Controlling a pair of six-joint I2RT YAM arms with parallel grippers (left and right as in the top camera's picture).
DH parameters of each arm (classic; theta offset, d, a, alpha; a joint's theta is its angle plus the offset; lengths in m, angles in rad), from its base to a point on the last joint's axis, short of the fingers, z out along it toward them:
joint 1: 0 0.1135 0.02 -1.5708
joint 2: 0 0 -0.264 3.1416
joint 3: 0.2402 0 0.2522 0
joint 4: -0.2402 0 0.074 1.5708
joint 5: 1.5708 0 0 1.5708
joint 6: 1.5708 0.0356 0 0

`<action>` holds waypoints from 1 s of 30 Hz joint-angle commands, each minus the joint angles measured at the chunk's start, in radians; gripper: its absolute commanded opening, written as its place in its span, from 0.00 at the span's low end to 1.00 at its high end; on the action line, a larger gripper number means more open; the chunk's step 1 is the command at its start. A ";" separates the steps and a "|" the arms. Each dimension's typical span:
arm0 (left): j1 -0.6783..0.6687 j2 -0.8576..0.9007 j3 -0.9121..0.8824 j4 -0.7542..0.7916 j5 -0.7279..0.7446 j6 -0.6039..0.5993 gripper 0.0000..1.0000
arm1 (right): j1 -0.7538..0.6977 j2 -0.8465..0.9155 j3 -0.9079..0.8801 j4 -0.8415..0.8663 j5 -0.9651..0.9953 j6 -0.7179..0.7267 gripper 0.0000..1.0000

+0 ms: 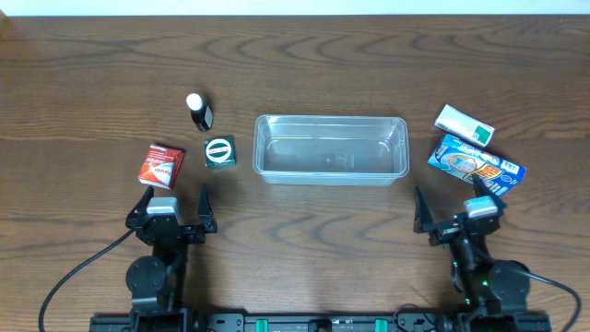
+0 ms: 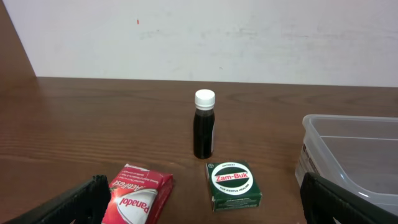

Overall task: Pack container
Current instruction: 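Reach right gripper to the blue fever-patch box and grasp it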

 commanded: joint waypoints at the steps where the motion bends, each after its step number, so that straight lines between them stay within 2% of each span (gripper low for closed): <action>1: 0.006 0.000 -0.016 -0.035 0.014 0.014 0.98 | -0.025 0.093 0.182 -0.063 -0.028 0.006 0.99; 5: 0.006 0.000 -0.016 -0.036 0.014 0.014 0.98 | -0.059 0.329 0.440 -0.254 -0.029 -0.061 0.99; 10: 0.006 0.000 -0.016 -0.036 0.014 0.014 0.98 | -0.106 0.682 0.817 -0.612 -0.028 -0.109 0.99; 13: 0.006 0.000 -0.016 -0.036 0.014 0.014 0.98 | -0.135 0.853 1.001 -0.800 -0.021 -0.169 0.99; 15: 0.006 0.000 -0.016 -0.036 0.014 0.014 0.98 | -0.145 0.945 1.090 -0.869 -0.020 -0.184 0.99; 18: 0.006 0.000 -0.016 -0.036 0.014 0.014 0.98 | -0.150 1.038 1.143 -0.896 -0.021 -0.182 0.99; 26: 0.006 0.000 -0.016 -0.035 0.014 0.014 0.98 | -0.166 1.205 1.143 -0.863 -0.020 -0.154 0.99; 30: 0.006 0.000 -0.016 -0.036 0.014 0.014 0.98 | -0.217 1.283 1.143 -0.869 0.032 -0.082 0.99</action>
